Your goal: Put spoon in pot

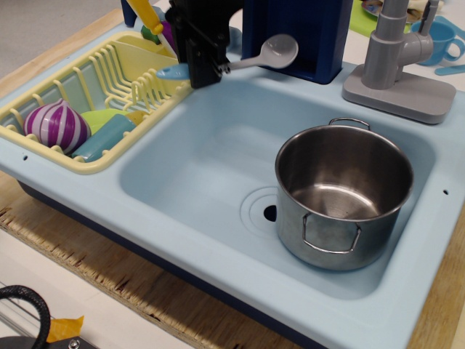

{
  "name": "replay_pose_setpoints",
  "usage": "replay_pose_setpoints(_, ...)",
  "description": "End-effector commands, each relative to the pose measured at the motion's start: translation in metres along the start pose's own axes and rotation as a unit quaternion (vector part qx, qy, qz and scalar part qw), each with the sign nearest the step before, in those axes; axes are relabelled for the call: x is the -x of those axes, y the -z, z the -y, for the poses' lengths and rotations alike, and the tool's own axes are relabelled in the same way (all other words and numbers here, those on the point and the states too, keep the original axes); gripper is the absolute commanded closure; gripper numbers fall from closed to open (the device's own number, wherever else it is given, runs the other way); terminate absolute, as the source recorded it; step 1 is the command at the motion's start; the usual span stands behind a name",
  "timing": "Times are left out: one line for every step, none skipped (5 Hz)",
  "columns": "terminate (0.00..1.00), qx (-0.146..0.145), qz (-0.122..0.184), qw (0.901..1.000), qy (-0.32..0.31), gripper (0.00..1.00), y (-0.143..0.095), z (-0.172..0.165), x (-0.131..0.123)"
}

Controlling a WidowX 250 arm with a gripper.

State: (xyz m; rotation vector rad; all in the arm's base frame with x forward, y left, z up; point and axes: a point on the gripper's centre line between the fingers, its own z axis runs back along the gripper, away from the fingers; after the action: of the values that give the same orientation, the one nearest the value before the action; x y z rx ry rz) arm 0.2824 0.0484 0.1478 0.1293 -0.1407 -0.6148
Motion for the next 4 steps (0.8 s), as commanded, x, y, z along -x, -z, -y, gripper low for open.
replay_pose_setpoints(0.0,-0.035,0.016,0.9973,0.062,1.0,-0.027,0.007,0.019)
replay_pose_setpoints(0.0,-0.04,-0.028,0.992,0.116,1.0,-0.036,0.018,0.025)
replay_pose_setpoints(0.0,-0.03,-0.036,0.9883,0.145,1.0,-0.039,0.029,0.019)
replay_pose_setpoints(0.0,-0.024,-0.064,0.9859,0.153,1.0,-0.048,0.044,0.008)
